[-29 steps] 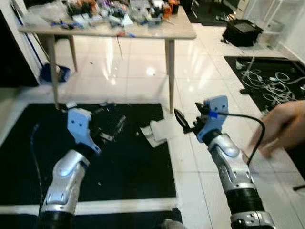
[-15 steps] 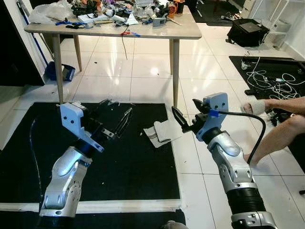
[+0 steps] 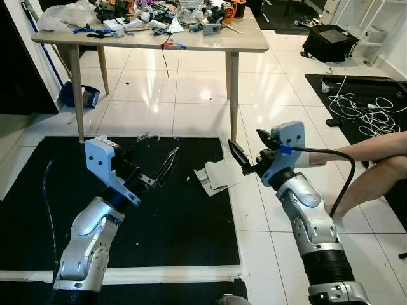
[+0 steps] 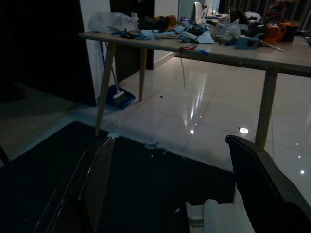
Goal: Picking trash to rubbish bin
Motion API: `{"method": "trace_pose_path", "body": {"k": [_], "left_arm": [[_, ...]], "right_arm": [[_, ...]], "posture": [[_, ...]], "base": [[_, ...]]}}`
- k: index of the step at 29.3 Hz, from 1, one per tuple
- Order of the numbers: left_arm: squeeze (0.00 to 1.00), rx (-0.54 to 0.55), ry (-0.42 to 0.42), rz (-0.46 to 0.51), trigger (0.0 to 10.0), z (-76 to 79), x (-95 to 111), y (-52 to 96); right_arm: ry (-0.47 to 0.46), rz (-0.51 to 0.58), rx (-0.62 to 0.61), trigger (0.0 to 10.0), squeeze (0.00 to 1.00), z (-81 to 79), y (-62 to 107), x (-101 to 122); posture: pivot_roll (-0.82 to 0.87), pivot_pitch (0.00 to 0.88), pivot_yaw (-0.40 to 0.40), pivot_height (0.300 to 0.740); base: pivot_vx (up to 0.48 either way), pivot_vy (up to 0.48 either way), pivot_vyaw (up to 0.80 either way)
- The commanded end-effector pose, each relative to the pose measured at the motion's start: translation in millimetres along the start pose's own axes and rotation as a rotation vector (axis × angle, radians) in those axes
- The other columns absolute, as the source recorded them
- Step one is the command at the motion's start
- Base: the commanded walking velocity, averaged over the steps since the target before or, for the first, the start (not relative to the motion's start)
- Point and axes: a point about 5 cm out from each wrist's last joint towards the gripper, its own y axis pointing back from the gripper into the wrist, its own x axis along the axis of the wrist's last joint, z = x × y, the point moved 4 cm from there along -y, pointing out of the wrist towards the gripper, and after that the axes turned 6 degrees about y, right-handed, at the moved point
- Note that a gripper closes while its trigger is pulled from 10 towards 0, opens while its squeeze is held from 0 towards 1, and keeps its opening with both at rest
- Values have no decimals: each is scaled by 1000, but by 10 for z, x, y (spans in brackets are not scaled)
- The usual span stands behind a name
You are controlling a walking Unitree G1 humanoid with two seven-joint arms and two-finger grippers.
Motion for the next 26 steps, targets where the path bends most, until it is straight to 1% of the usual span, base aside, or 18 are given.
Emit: {"method": "trace_pose_path", "body": {"k": [1, 6, 10, 12, 16, 26], "left_arm": [[0, 8, -27, -1, 10000, -21, 50, -17], [0, 15, -32, 2, 10000, -34, 61, -19], [0, 41, -38, 15, 10000, -77, 94, -18], [0, 66, -40, 27, 10000, -129, 118, -14], [0, 80, -39, 31, 10000, -155, 120, -5], [0, 87, -40, 30, 10000, -174, 113, -1]], "right_arm": [[-7, 0, -13, 10000, 0, 25, 5, 7], [-13, 2, -13, 10000, 0, 23, 1, 9], [-18, 1, -12, 10000, 0, 23, 3, 7], [-12, -3, -8, 10000, 0, 19, 5, -2], [-6, -3, -9, 10000, 0, 28, 4, 11], [-6, -4, -16, 10000, 0, 50, 1, 15]], "posture": [[16, 0, -3, 740], [21, 0, -4, 740], [24, 0, -6, 740], [24, 0, -6, 740], [11, 0, -6, 740], [5, 0, -4, 740]], "base": [[435, 0, 0], [436, 0, 0], [452, 0, 0], [459, 0, 0], [461, 0, 0], [478, 0, 0]]}}
